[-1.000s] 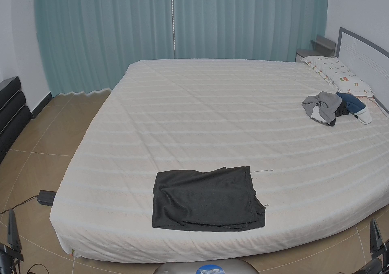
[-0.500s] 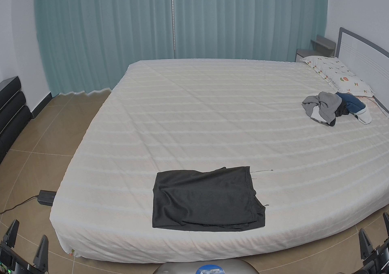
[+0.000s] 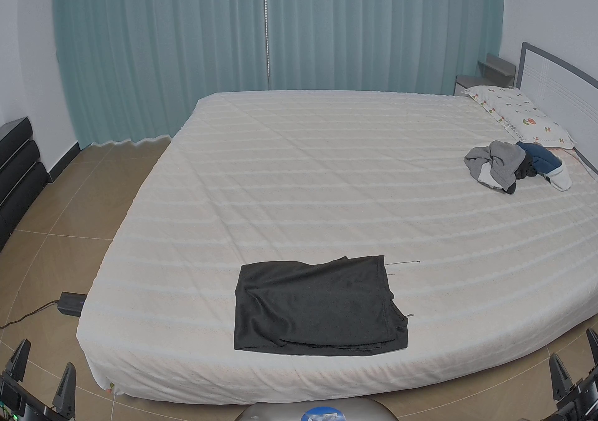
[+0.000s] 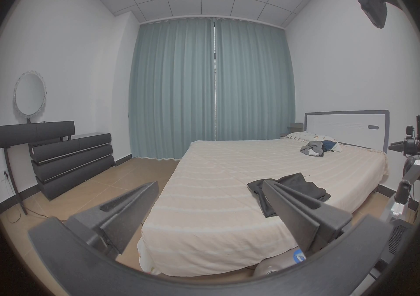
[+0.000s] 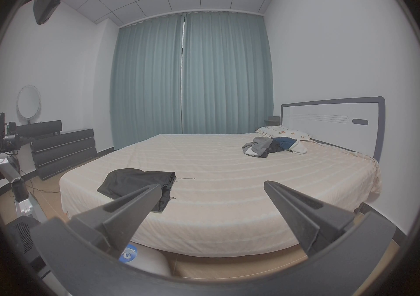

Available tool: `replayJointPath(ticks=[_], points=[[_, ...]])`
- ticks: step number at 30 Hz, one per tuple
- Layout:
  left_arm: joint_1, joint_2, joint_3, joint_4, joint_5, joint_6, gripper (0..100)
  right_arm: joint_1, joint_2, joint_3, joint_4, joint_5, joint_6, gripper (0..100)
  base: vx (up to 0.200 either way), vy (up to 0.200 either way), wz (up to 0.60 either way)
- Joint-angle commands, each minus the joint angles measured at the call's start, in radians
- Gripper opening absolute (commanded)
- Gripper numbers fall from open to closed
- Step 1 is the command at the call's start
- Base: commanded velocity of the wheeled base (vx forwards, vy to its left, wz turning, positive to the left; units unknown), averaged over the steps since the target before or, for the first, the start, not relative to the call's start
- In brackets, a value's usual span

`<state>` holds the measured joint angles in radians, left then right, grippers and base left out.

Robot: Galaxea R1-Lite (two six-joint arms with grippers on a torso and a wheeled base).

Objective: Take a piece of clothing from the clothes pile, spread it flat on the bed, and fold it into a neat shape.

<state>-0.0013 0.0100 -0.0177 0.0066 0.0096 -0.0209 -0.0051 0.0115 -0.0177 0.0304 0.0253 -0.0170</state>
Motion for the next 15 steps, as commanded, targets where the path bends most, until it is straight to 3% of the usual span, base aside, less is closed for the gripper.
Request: replayJointPath(ticks=[1,15], points=[[0.000,-0.008,0.016,0.000,0.006,-0.011,100,0.002,-0.008,0.007,-0.001,0.002,-0.001,100,0.000,0.000,0.00],[0.000,-0.008,0.016,-0.002,0.004,0.019,100,0.002,-0.008,0.008,-0.006,0.001,0.005,100,0.000,0.000,0.00]])
